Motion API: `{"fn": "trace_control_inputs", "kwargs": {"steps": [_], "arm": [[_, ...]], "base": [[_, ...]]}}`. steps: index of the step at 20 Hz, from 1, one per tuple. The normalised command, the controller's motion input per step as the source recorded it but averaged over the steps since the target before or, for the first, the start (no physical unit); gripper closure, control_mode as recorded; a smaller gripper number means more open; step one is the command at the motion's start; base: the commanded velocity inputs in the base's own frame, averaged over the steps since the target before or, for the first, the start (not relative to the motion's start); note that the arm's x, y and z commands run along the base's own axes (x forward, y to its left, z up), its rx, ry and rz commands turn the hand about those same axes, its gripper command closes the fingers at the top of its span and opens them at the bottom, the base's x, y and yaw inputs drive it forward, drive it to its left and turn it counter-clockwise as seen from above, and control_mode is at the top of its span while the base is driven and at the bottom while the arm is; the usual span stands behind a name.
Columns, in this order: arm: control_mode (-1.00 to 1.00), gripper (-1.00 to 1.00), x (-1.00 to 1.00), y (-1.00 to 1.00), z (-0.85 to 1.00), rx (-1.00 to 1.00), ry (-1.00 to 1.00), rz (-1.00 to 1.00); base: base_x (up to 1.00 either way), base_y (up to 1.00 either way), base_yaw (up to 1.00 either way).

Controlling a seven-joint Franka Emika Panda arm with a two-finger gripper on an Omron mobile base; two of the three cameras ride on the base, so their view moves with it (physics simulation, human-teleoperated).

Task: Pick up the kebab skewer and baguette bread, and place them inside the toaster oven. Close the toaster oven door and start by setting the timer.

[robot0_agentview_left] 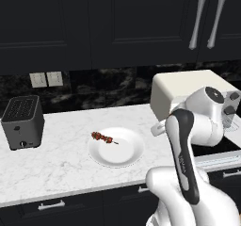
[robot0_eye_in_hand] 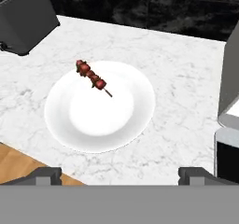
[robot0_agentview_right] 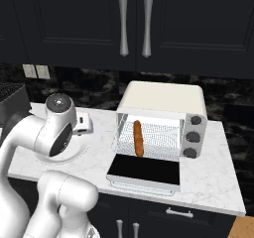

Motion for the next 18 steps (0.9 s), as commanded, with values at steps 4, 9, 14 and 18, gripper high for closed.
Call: {"fn": "trace_control_inputs", "kwargs": {"steps": [4,9,14,18], "arm": [[-1.0,-1.0,0.4,1.0,-0.06,0.0,0.0,0.22],[-1.0,-1.0,0.33,0.97,-0.31,0.0,0.0,0.25],[-1.0,-1.0,0.26,0.41,-0.57,0.0,0.0,0.24],[-1.0,-1.0,0.25,0.0,-0.41,-0.01,0.0,0.12]], "base": [[0.0,0.0,0.0],[0.0,0.0,0.0],[0.0,0.0,0.0],[0.0,0.0,0.0]]}}
